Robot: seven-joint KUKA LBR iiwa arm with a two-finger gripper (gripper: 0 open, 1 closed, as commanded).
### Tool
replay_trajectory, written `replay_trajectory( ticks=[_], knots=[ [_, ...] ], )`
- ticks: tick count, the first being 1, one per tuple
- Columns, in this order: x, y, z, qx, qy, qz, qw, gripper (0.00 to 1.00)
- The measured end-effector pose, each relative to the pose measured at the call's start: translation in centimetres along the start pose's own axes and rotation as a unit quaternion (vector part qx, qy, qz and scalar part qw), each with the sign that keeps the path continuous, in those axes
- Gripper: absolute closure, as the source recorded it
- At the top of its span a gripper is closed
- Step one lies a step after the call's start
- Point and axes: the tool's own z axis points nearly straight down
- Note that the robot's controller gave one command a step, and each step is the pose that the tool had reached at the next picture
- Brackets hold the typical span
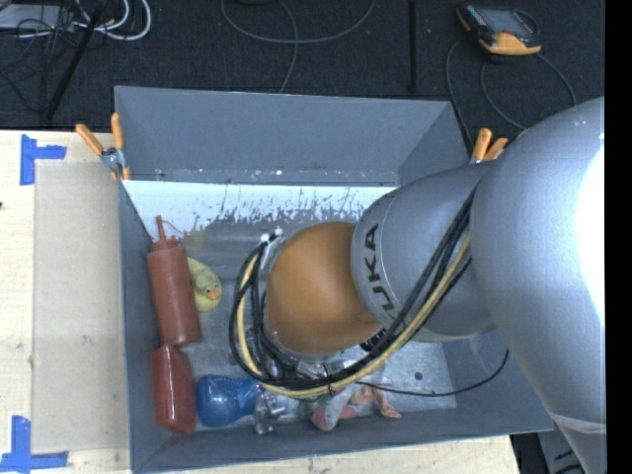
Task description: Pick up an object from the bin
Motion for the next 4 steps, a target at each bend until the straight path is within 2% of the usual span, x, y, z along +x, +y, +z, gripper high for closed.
replay_trajectory(
  ticks=[1, 2, 4],
  knots=[
    [-0.41, 0.35, 2.50, 0.000, -0.0100, -0.040, 0.9992, 0.00],
    [-0.67, 0.46, 2.36, -0.001, -0.0062, -0.068, 0.9977, 1.00],
    [-0.68, 0.46, 2.32, -0.001, -0.0057, -0.067, 0.9977, 1.00]
  ],
)
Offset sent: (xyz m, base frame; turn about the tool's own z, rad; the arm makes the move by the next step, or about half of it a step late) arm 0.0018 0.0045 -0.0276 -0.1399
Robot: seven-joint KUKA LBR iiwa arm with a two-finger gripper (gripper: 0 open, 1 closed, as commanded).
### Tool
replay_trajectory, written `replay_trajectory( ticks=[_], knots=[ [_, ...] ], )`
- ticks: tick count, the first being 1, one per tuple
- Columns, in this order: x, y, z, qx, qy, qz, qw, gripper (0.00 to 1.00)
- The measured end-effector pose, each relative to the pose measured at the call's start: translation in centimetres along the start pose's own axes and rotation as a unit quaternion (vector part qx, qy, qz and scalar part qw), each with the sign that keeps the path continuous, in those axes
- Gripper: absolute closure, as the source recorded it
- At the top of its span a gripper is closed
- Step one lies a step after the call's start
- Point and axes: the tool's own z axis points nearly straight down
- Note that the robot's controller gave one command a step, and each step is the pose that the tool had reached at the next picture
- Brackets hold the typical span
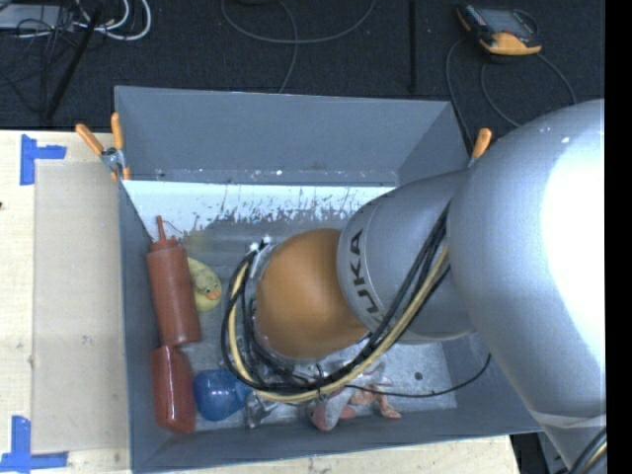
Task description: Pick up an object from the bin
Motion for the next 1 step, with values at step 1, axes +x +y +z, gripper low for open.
replay_trajectory(
  ticks=[1],
  knots=[
    [0.13, 0.03, -0.32, 0.000, 0.0042, 0.000, 1.0000, 1.00]
  ],
)
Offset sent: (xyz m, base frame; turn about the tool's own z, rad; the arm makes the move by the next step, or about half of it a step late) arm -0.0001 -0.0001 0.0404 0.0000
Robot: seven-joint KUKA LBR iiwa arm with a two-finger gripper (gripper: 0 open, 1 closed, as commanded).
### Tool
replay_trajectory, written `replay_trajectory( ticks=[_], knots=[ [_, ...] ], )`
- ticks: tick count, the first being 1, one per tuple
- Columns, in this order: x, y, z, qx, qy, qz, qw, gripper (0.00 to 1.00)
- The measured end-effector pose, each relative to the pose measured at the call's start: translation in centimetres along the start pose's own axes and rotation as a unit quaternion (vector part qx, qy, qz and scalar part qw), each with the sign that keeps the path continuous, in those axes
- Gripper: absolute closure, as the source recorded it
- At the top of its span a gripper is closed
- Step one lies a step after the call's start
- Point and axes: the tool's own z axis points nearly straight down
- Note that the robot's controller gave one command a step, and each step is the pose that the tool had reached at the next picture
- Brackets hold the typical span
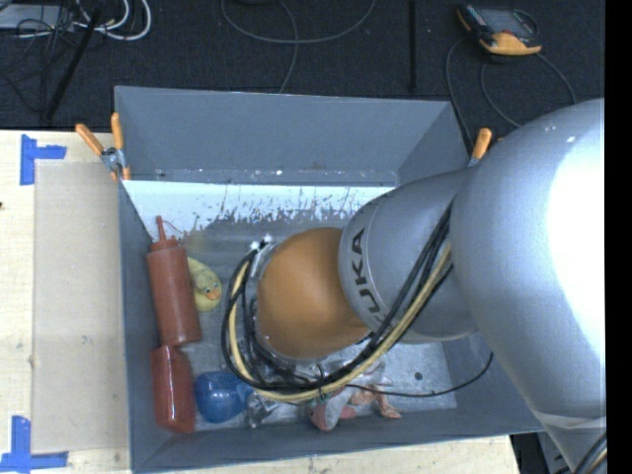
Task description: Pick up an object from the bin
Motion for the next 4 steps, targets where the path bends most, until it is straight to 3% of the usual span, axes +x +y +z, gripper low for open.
replay_trajectory(
  ticks=[4],
  knots=[
    [0.4, 0.1, -5.0, 0.000, 0.0075, 0.001, 1.0000, 1.00]
  ],
)
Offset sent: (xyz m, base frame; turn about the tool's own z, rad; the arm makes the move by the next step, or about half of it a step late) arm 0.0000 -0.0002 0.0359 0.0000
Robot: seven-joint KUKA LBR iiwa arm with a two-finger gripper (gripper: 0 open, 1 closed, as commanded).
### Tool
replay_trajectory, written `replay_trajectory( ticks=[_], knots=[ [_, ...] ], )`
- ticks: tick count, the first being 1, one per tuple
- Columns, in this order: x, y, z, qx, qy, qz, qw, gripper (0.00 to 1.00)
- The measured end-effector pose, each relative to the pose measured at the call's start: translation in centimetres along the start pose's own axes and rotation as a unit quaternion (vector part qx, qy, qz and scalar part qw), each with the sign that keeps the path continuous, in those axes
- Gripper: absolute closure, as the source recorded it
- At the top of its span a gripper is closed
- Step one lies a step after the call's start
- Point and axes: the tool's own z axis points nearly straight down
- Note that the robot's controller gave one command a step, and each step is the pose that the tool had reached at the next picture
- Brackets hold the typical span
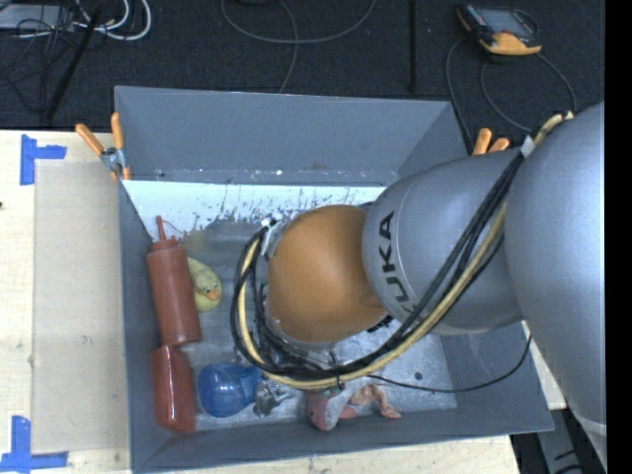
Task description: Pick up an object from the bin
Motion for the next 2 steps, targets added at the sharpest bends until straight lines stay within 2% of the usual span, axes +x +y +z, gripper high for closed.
replay_trajectory(
  ticks=[2],
  knots=[
    [-0.2, 0.0, -3.9, 0.000, -0.0070, 0.000, 1.0000, 1.00]
  ],
)
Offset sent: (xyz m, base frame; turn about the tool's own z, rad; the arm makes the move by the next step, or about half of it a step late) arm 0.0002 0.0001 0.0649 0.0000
